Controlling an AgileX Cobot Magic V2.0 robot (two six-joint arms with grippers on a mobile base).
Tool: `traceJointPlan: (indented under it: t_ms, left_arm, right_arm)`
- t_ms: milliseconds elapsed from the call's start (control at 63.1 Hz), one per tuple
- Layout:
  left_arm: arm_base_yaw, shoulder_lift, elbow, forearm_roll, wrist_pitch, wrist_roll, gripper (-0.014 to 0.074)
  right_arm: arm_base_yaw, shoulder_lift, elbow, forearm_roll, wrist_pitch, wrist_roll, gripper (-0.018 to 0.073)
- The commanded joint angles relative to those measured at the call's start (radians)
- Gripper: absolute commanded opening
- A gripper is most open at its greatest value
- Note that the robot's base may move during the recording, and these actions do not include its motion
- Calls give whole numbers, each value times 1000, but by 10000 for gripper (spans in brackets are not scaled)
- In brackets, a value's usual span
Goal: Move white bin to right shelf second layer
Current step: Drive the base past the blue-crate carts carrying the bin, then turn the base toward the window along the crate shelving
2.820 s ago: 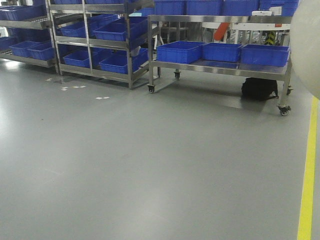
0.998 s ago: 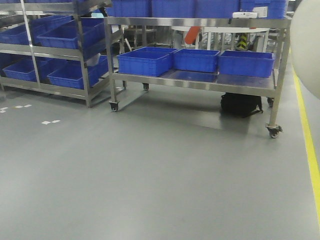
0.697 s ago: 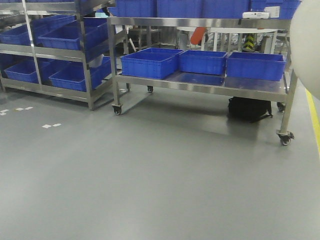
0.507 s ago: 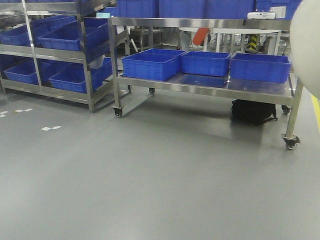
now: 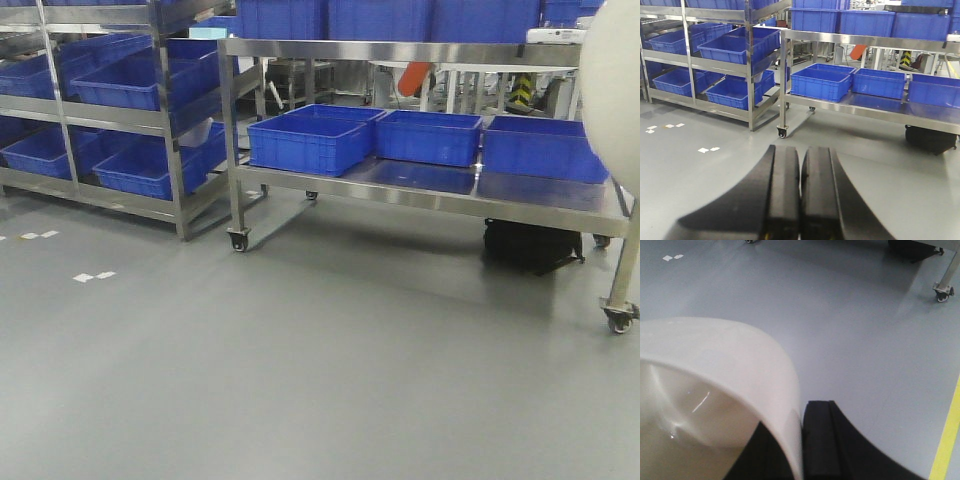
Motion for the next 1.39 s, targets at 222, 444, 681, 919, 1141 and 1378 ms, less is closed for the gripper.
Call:
traceJointPlan:
  t_ms: [222,444,681,919,1141,1378]
  left_arm:
    - [-6,-3,37,-1,-82,-7,85]
    - [-6,-3,37,-1,-82,-7,85]
    - [-6,-3,37,-1,-82,-7,85]
    - [-6,-3,37,-1,-82,-7,85]
    - [-6,-3,37,-1,-82,-7,85]
    - [-6,-3,37,-1,-82,-7,85]
  right_arm:
    - [-8,6,-29,-6,-93,2,48]
    - [-8,6,-29,-6,-93,2,48]
    - [-8,6,-29,-6,-93,2,48]
    - [-8,6,-29,-6,-93,2,48]
    - [-8,6,-29,-6,-93,2,48]
    - [-8,6,-29,-6,-93,2,48]
